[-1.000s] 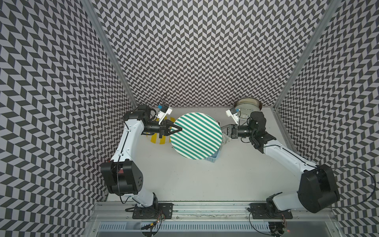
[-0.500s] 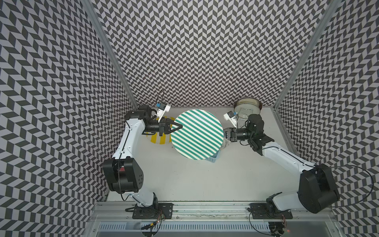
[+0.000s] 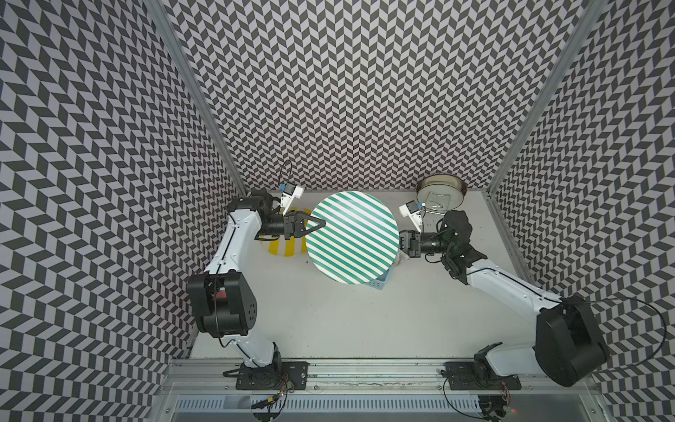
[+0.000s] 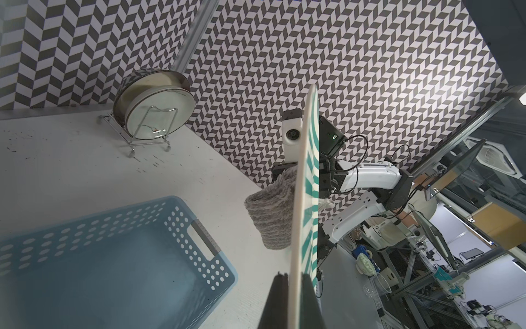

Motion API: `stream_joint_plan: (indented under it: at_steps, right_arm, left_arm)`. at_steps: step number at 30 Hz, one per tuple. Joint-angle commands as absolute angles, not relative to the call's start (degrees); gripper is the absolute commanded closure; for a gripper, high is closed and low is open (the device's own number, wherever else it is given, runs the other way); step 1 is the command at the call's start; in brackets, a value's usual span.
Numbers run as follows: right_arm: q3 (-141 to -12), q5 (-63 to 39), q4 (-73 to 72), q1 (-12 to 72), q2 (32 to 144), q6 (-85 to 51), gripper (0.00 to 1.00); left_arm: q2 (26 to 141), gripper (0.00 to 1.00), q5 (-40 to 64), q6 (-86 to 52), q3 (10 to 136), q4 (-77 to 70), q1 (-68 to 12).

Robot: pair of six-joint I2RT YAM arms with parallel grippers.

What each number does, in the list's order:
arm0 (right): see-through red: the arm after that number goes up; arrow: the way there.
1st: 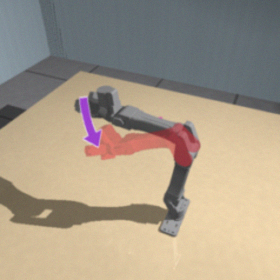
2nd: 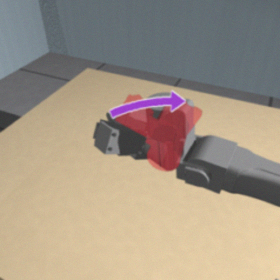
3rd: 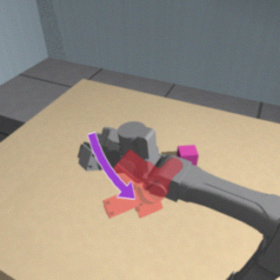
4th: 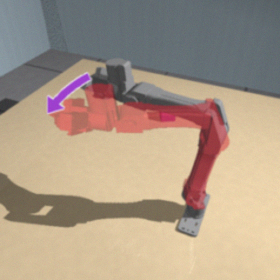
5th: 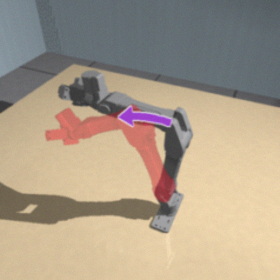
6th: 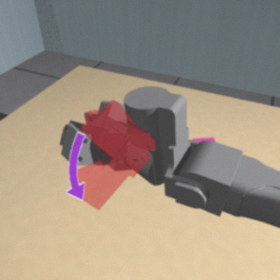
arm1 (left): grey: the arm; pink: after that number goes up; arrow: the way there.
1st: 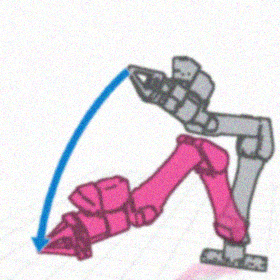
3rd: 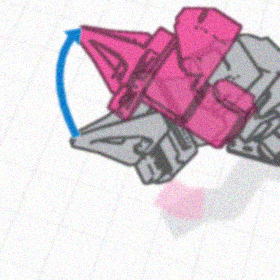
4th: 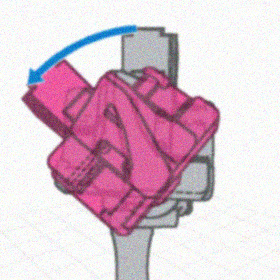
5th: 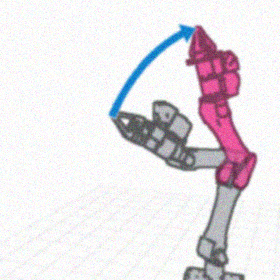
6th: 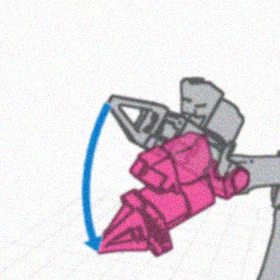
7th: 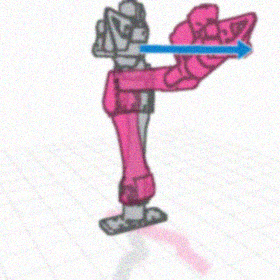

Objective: Wipe the wet plate dry
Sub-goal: Wipe the plate with towel.

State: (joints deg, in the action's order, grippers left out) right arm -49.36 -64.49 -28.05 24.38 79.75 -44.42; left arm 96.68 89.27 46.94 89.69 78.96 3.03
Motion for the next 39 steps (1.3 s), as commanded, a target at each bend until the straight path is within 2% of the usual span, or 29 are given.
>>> stream_joint_plan:
  at_steps: [1, 25, 34, 39]
  right_arm:
    - [-48.0, -63.74, -34.49, 26.18, 76.79, -44.9, 1.0]
    - [-46.25, -50.09, -32.22, 30.88, 75.71, -36.54, 1.0]
    - [-42.2, -36.83, -32.88, 37.62, 72.98, -32.19, 1.0]
    - [-37.29, -23.91, -36.92, 42.11, 69.27, -29.61, 1.0]
  left_arm:
    - [97.96, 1.0, 95.77, 47.37, 90.61, 77.72, 3.16]
    - [105.39, 1.0, 96.68, 42.8, 97.28, 77.75, 3.32]
    - [106.76, 1.0, 96.73, 42.78, 97.97, 77.68, 3.5]
    - [106.92, 1.0, 96.76, 42.67, 97.66, 77.69, 3.68]
